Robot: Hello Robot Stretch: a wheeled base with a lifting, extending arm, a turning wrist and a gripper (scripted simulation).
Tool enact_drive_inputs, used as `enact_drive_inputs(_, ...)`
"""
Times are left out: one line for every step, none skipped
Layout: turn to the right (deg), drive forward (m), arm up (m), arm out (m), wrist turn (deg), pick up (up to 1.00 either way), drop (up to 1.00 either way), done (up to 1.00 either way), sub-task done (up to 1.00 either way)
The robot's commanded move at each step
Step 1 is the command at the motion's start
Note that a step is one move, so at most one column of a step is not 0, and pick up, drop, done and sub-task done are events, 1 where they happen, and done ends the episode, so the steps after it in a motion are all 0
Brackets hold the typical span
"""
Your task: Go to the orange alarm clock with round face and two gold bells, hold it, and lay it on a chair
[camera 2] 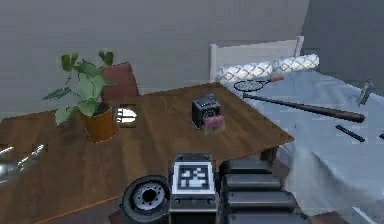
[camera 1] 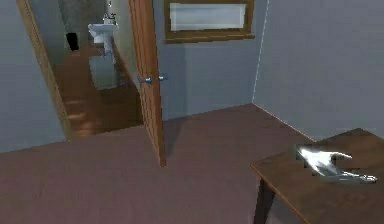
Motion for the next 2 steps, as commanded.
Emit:
enact_drive_inputs(12.0, 0.00, 0.00, 0.00, 0.0, 0.00, 0.00, 0.00, 0.00)
enact_drive_inputs(0.0, 0.30, 0.00, 0.00, 0.0, 0.00, 0.00, 0.00, 0.00)
